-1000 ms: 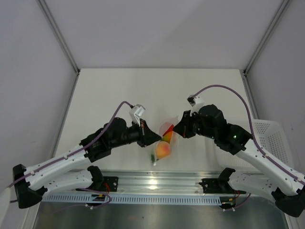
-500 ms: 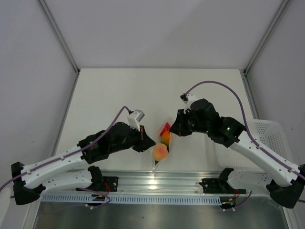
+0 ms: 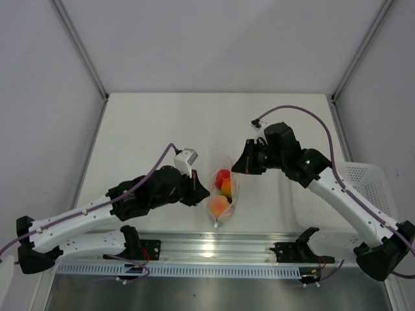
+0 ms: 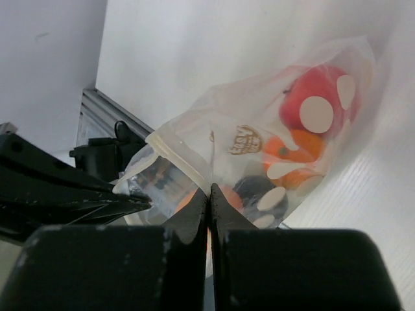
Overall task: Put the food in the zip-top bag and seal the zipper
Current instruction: Zip the zipper food storage bag at the center of the board.
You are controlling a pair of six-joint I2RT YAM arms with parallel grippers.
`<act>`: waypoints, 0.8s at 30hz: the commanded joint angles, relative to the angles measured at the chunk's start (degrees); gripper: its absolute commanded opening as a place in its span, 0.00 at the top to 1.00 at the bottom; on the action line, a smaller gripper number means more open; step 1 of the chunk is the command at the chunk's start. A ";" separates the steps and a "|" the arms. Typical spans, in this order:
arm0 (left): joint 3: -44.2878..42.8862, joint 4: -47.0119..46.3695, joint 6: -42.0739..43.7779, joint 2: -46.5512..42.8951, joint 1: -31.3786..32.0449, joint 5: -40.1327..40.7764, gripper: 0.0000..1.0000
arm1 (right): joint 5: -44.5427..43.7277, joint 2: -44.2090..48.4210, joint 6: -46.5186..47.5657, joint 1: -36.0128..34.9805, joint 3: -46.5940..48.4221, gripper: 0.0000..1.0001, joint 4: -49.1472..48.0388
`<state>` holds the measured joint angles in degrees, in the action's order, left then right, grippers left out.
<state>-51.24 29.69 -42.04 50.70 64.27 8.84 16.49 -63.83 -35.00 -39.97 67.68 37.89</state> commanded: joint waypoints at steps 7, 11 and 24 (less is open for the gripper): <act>-12.97 5.01 4.42 0.54 0.33 -3.47 0.99 | 5.65 -3.84 4.59 1.21 10.70 1.00 4.64; -12.58 0.39 2.07 -2.35 0.42 -8.21 0.99 | 6.79 -2.18 2.67 0.68 13.88 1.00 4.22; 1.52 -0.60 -1.38 0.54 -4.77 -0.57 0.99 | 11.11 -13.33 5.11 1.82 9.04 1.00 -1.51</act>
<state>-48.05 29.63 -43.16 51.88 61.01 7.94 27.42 -74.98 -32.91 -38.46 73.95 36.97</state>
